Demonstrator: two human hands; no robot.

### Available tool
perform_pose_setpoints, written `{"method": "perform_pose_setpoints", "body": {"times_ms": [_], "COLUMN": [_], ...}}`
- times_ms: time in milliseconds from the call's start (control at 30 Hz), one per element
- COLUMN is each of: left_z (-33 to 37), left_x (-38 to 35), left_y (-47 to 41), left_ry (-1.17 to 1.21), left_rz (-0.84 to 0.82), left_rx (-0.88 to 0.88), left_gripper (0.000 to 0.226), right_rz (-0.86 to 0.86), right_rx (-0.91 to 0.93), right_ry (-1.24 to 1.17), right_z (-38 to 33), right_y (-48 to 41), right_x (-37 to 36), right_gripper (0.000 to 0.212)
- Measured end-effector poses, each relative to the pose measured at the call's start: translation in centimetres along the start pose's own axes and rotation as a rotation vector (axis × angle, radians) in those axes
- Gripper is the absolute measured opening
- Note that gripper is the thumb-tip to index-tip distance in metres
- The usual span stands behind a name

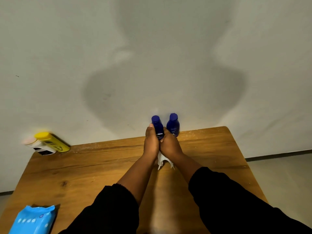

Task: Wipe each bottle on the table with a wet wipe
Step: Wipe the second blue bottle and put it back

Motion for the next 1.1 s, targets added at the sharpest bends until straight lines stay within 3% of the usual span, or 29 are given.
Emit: {"method": "perform_pose_setpoints", "body": {"times_ms": [167,333,433,500,633,867,1100], "left_z": [-0.5,-3.2,-5.4,-4.6,-0.6,-0.2,-0.2], "left_x": [0.1,0.4,0.9,1.1,1.1,1.2,1.1], "left_y": [-0.3,-2.4,-3.9,-2.9,0.1,-0.9,-1.7], "left_ry": [-0.014,-0.012,-0.014,-0.028,-0.122,-0.176,-0.073], "left_rz": [-0.013,-0.001,0.013,0.018,0.015,-0.07,-0.071], "left_rx": [-0.018,0.01,0.039,0.062,0.006,-0.085,-0.046], "left_gripper": [0.057,0.096,0.1,0.095,0.057,0.055,0.047], "right_rz": [0.008,0.033,0.033,0.036,0.049,0.068,0.049], "right_rx": [-0.002,-0.003,-0.004,0.001,0.0,0.024,0.041], "right_ry": [0.009,0.008,-0.013,-0.007,-0.003,-0.002,-0.002], "right_z": [0.0,-0.3,-0.3,-0.1,0.1,-0.1,-0.2], "right_y": [-0.3,0.4,1.0,1.2,1.8,2.6,2.7], "right_x": [-0.2,-0.1,0.3,0.5,1.4,1.9,1.2], "right_gripper": [0.03,0.033,0.038,0.041,0.053,0.051,0.044]}}
Point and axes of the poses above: each hand's wrist, its own y-axis away from the middle knuckle, its own x-axis out of the back of the hand, z = x × y, the point moved 1 cm from there along -y, towards the middle knuckle, and after that the axes turned 11 degrees about -x, right-handed, at the moved point
